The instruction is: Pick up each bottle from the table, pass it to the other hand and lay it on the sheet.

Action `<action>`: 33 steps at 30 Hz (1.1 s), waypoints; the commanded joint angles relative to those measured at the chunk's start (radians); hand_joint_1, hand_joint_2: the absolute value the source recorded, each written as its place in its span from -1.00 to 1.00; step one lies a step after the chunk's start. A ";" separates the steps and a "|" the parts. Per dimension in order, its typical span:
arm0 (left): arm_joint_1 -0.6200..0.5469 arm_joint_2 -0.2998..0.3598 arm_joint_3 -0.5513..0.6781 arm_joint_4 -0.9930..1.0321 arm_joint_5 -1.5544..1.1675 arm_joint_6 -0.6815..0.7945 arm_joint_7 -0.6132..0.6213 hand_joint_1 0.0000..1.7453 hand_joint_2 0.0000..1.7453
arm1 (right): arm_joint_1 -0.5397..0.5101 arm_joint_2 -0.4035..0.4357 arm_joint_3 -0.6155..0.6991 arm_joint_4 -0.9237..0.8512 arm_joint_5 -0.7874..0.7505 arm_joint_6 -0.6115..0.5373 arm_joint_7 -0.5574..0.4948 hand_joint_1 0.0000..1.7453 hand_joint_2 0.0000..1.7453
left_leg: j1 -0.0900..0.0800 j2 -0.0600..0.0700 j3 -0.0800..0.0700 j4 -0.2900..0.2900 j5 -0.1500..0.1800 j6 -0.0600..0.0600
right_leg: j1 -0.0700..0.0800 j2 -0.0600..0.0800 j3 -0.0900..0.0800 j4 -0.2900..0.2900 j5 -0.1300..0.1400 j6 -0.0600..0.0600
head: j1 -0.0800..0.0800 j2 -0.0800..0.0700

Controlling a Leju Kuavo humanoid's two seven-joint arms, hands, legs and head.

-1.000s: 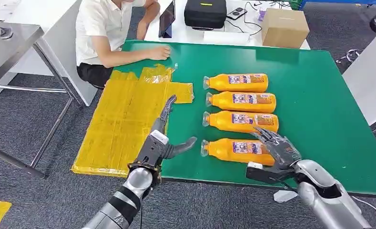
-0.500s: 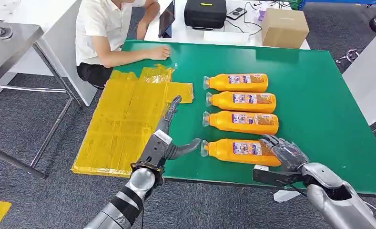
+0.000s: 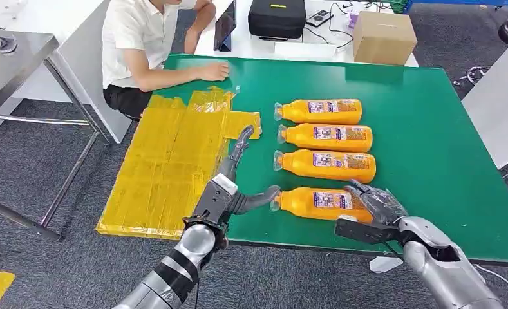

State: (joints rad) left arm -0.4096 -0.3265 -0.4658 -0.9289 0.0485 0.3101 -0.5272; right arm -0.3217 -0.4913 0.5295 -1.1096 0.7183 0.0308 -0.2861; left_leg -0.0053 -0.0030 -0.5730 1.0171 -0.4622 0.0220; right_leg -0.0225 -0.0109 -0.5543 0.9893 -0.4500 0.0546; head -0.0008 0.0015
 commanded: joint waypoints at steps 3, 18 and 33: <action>-0.047 0.010 -0.034 0.062 0.007 0.004 -0.002 -1.00 1.00 | -0.041 0.124 0.026 0.206 0.003 -0.027 -0.016 0.68 1.00 | 0.002 0.003 0.004 -0.001 0.000 -0.002 | 0.002 0.004 0.003 -0.002 0.002 -0.003 | 0.000 0.000; -0.029 0.008 -0.027 0.015 0.030 0.001 -0.018 -1.00 1.00 | 0.007 0.211 -0.070 0.197 -0.092 -0.052 -0.124 1.00 1.00 | 0.002 0.008 0.011 -0.001 0.001 -0.001 | 0.004 0.007 0.008 -0.002 0.003 -0.005 | 0.000 0.000; 0.304 0.111 -0.117 -0.454 0.240 0.110 -0.128 -1.00 1.00 | 0.223 0.406 -0.357 -0.162 -0.324 -0.206 -0.195 1.00 1.00 | 0.002 0.007 0.004 -0.002 -0.001 -0.001 | 0.003 0.006 0.002 -0.002 0.002 -0.005 | 0.000 0.000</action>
State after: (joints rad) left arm -0.2531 -0.3074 -0.4860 -1.2122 0.2666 0.4441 -0.6619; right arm -0.1760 -0.1881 0.3114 -1.1481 0.4418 -0.1422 -0.4711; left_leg -0.0040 0.0008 -0.5721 1.0165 -0.4622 0.0219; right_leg -0.0208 -0.0082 -0.5541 0.9895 -0.4479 0.0520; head -0.0008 0.0015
